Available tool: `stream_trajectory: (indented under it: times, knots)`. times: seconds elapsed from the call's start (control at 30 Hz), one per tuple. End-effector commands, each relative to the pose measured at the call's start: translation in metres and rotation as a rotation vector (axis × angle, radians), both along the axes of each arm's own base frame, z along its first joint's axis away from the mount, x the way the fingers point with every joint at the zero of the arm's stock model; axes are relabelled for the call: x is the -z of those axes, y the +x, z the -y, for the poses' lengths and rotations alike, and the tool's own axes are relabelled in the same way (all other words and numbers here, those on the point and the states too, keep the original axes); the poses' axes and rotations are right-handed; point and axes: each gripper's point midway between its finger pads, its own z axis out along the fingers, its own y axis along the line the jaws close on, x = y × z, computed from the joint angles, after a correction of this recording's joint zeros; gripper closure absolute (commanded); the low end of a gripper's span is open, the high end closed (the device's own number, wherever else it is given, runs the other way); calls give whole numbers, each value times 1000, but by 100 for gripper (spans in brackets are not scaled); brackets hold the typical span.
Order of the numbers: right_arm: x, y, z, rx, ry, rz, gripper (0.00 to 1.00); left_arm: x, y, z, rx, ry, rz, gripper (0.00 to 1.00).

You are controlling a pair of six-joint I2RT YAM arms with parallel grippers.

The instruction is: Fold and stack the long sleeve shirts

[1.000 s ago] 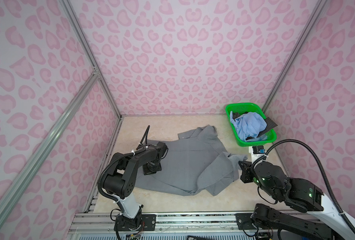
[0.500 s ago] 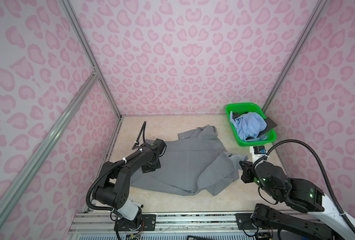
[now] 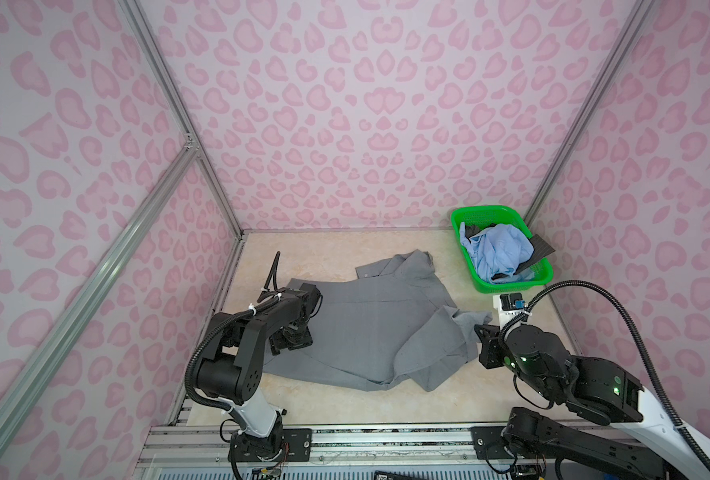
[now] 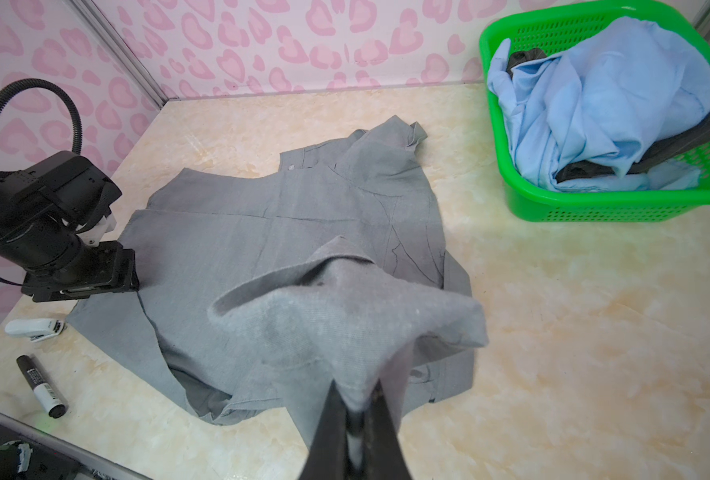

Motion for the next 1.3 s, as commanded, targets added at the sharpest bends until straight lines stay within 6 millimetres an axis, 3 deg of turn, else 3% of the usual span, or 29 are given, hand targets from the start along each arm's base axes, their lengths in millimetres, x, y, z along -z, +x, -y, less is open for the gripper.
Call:
stream_trajectory:
  times: [0.0, 0.17, 0.53, 0.67, 0.8, 0.9, 1.03, 1.27]
  knots:
    - [-1, 1, -2, -3, 8, 11, 100, 12, -2, 2, 0, -27, -25, 39]
    - [-3, 1, 2, 6, 12, 21, 100, 21, -4, 4, 2, -43, -53, 58]
    - [-3, 1, 4, 15, 13, 25, 100, 23, -5, 8, 6, -67, -55, 82]
    - [-2, 1, 9, 30, -1, 31, 100, 24, -5, 9, 9, -74, -56, 95]
    - [-3, 1, 18, 63, -5, 47, 100, 22, 1, 14, 22, -99, -31, 97]
    - [2, 3, 28, 107, -20, 52, 100, 23, 14, 33, 48, -154, 1, 97]
    - [7, 5, 44, 186, -56, 31, 100, 21, 41, 82, 167, -175, 39, 97]
    - [-21, 2, 88, 329, -82, 94, 100, -6, 120, 158, 277, -321, 213, 97]
